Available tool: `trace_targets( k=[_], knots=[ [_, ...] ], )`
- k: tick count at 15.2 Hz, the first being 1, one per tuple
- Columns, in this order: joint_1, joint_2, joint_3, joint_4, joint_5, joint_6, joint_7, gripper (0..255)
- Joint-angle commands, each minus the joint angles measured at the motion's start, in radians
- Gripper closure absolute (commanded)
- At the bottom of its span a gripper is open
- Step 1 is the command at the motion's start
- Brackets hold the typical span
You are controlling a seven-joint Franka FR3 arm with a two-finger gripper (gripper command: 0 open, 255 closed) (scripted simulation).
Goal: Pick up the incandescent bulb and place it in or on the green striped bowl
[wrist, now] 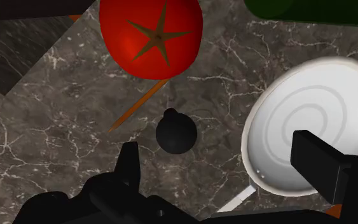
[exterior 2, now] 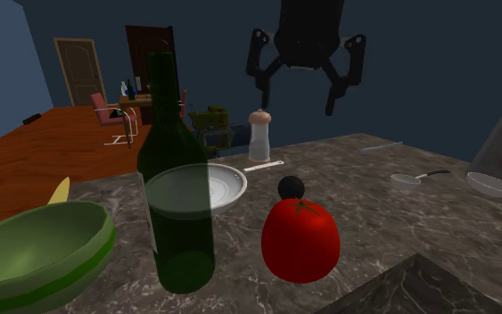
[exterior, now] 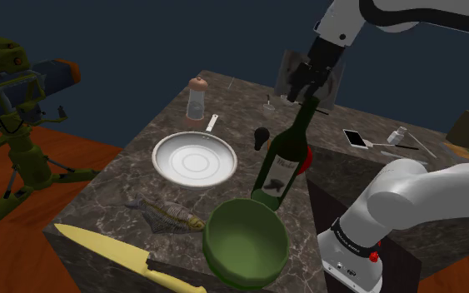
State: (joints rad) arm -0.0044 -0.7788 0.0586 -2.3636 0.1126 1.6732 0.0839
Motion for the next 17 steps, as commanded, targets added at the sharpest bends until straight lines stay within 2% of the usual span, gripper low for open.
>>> trace_targets(
  k=[1,13,17],
  knots=[
    [0.0,0.0,0.0,0.0,0.0,0.0,0.0,0],
    [-0.057,0.461,0.132,0.05,-0.115,0.163,0.182,0],
    [-0.058,0.477,0.134,0.015,-0.12,0.207,0.187,0]
  ],
)
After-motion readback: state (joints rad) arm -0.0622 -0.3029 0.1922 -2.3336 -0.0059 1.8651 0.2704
